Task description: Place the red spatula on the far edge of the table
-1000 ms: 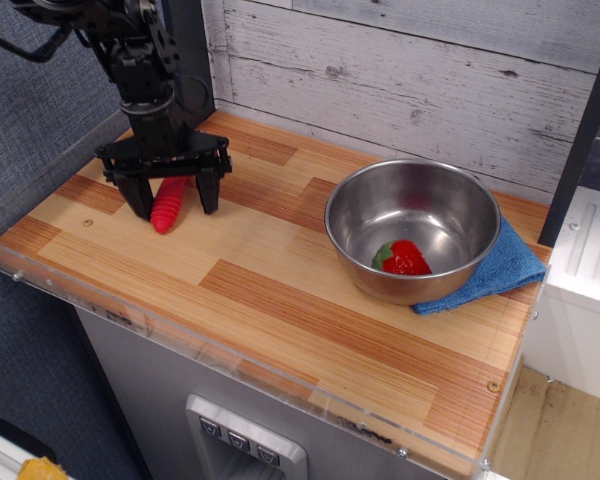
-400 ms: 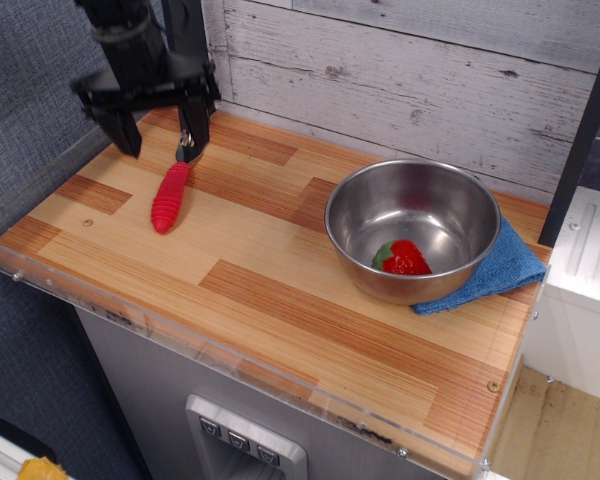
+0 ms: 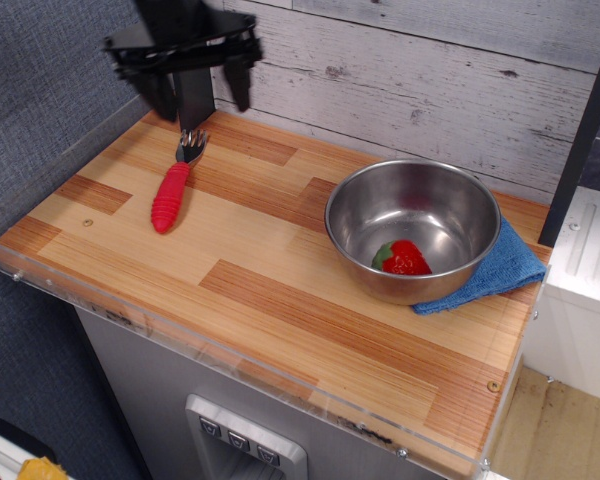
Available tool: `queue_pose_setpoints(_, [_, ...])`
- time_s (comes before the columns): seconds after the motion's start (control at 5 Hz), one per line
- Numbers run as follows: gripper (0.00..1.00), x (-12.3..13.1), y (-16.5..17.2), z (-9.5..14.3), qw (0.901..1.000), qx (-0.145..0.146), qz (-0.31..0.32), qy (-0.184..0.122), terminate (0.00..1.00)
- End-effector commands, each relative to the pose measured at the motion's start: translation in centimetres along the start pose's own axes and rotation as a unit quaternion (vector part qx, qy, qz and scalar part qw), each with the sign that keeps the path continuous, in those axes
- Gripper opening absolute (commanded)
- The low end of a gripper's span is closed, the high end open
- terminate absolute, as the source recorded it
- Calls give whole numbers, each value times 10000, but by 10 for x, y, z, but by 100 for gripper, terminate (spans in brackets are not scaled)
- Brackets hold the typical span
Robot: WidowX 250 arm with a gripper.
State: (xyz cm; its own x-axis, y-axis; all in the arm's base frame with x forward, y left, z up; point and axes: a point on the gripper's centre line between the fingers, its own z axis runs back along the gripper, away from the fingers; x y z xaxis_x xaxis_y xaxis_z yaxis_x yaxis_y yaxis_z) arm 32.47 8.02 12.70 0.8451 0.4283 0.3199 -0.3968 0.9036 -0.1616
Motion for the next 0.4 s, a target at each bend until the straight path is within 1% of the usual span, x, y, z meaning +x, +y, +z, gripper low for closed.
queue_pose_setpoints(0.0, [100, -20, -40, 28, 9982, -323, -443, -260, 0])
queue_pose_setpoints(0.2, [100, -25, -47, 31, 9974, -330, -563, -298, 100])
